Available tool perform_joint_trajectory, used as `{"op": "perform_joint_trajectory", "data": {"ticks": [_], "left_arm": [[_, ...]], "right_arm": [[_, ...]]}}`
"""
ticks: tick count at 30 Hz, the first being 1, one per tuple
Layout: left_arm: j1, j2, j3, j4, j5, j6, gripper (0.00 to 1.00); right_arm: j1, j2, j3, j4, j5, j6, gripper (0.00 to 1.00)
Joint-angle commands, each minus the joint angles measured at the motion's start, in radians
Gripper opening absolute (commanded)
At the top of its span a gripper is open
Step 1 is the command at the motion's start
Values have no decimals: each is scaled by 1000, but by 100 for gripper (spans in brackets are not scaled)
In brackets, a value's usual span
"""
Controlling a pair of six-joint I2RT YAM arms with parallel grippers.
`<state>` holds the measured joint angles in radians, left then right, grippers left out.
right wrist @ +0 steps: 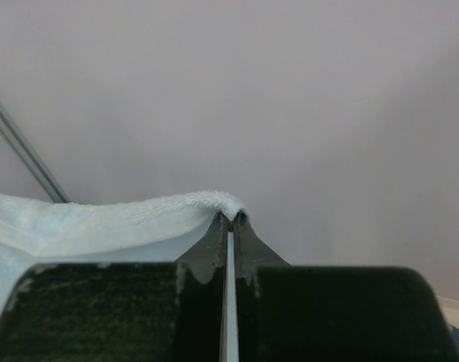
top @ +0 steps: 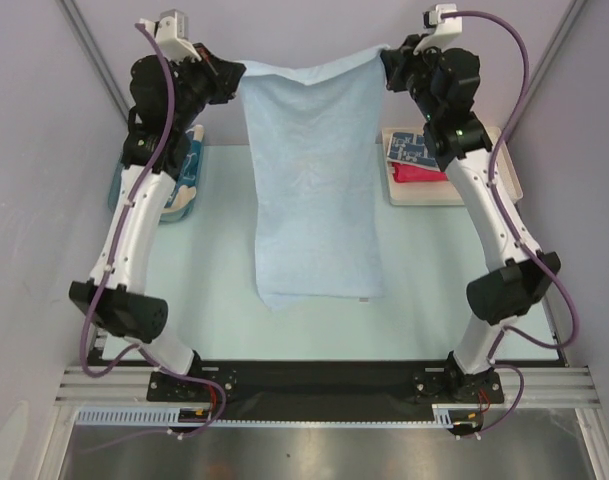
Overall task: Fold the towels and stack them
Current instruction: Flatten out the crumpled towel, then fold the towel
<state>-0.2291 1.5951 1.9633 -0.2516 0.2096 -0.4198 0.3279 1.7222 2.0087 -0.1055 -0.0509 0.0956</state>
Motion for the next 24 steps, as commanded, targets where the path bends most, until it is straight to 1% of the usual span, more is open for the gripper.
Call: {"op": "perform_joint_trajectory", "data": {"ticks": [1, 2, 3, 5, 10, 13, 17, 22, 24], "left_arm": [[50, 55, 46, 141, 68, -51, 0], [68, 99, 69, 149, 80, -63, 0], [74, 120, 80, 161, 86, -68, 0], [86, 160, 103, 179, 96, -77, 0], [94, 255, 95, 201, 108, -83, 0], [97, 282, 51, 230, 120, -102, 0], [103, 281, -42, 274, 126, -122, 0], [105, 215, -185, 301, 105, -145, 0], [105, 180, -260, 293, 94, -155, 0]], "right_arm": [[-29, 100, 117, 147, -58, 23, 0], [-33, 124, 139, 153, -67, 26, 0], [-36, 172, 165, 161, -72, 27, 0], [-43, 212, 188, 179, -78, 32, 0], [-55, 304, 225, 193, -76, 39, 0], [-64, 333, 208, 193, -78, 59, 0], [-70, 338, 174, 184, -75, 67, 0], [-72, 275, 89, 141, -60, 87, 0], [-75, 223, 1, 124, -53, 113, 0]]}}
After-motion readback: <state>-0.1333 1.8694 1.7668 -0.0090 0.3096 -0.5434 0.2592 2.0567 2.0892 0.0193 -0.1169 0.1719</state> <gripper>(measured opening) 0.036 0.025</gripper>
